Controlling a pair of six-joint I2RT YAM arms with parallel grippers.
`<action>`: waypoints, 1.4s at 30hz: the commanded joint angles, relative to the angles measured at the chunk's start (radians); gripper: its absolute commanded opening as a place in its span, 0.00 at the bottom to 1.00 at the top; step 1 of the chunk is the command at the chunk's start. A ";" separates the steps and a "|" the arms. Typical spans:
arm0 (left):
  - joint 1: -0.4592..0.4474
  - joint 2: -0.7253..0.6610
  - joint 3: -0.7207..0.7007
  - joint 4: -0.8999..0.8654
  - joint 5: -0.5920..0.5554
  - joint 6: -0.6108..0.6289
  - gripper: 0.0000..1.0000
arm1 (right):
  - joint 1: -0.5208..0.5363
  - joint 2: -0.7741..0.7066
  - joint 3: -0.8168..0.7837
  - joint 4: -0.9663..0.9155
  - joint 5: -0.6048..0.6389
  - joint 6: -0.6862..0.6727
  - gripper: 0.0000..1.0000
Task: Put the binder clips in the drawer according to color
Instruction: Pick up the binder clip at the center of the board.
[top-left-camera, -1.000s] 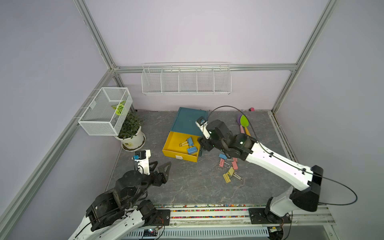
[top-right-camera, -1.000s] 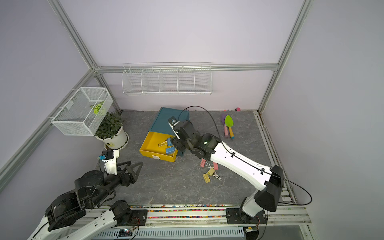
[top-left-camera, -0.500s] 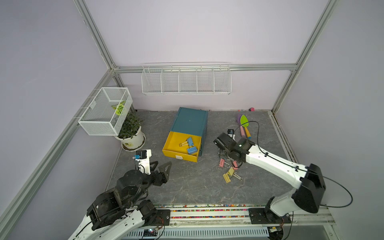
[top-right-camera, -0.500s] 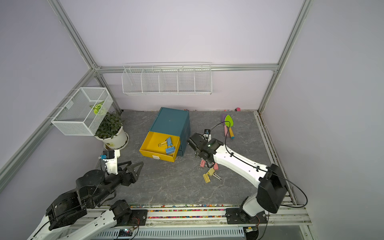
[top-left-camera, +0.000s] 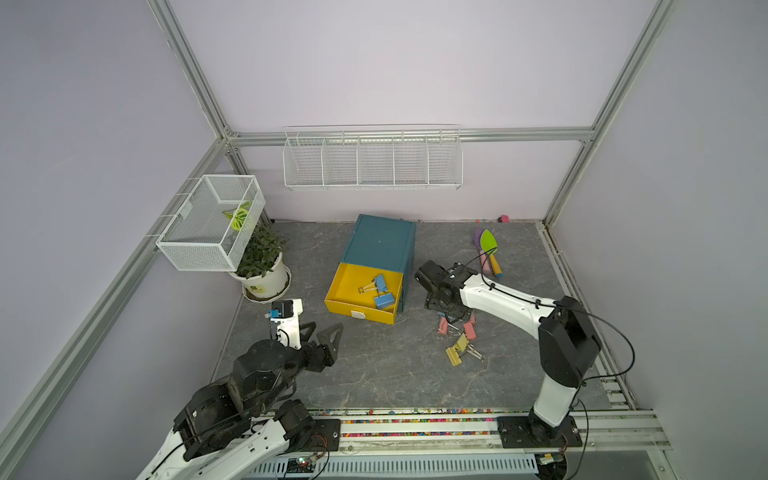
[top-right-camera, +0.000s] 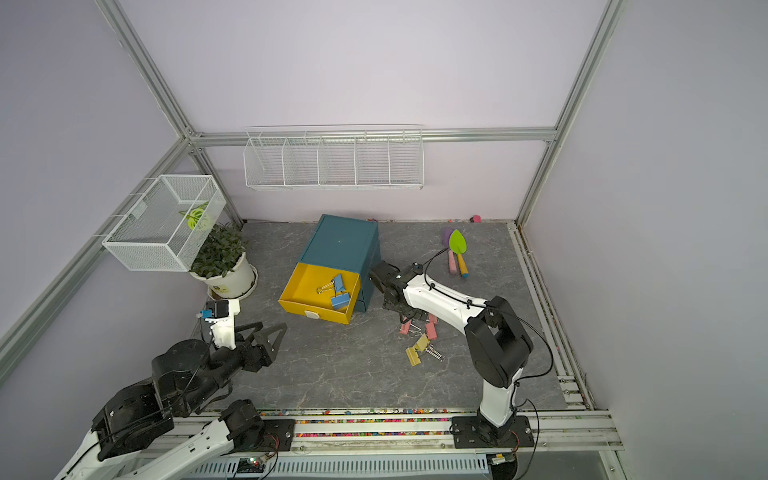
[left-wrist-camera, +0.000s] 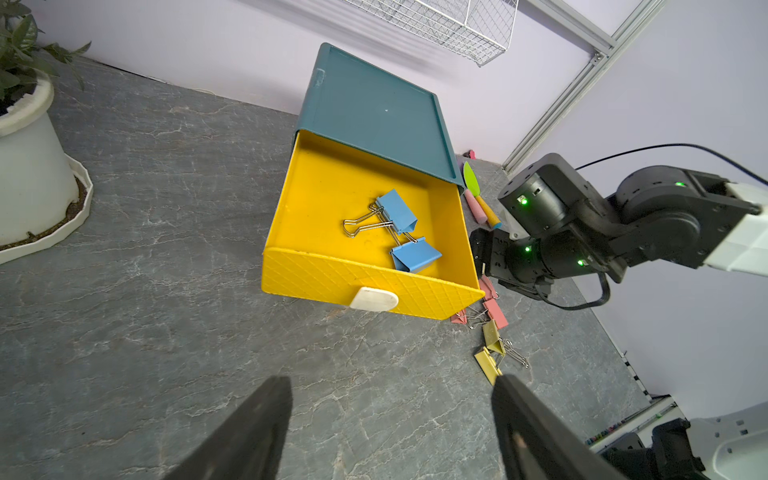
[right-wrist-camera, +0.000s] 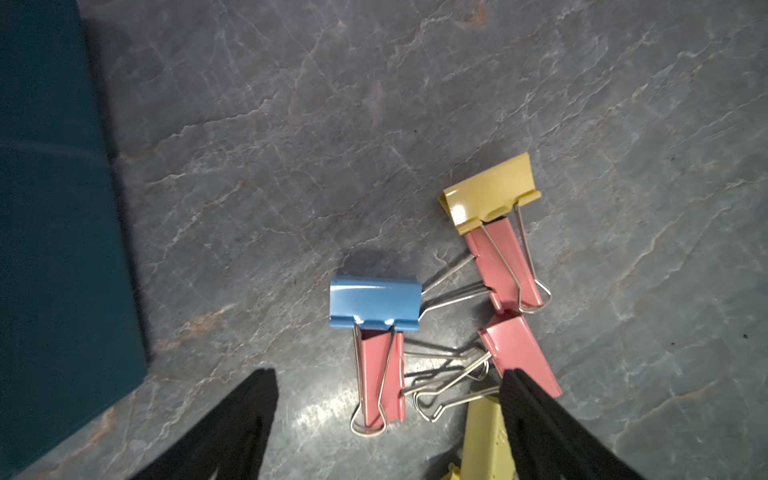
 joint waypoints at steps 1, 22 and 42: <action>0.004 -0.009 -0.008 0.007 -0.010 0.003 0.81 | -0.026 0.028 -0.027 0.081 -0.034 -0.012 0.88; 0.004 -0.005 -0.010 0.012 -0.005 0.006 0.81 | -0.054 0.110 -0.106 0.173 -0.092 0.015 0.73; 0.004 -0.007 -0.012 0.012 -0.005 0.005 0.81 | -0.022 0.009 -0.076 0.065 -0.025 0.026 0.50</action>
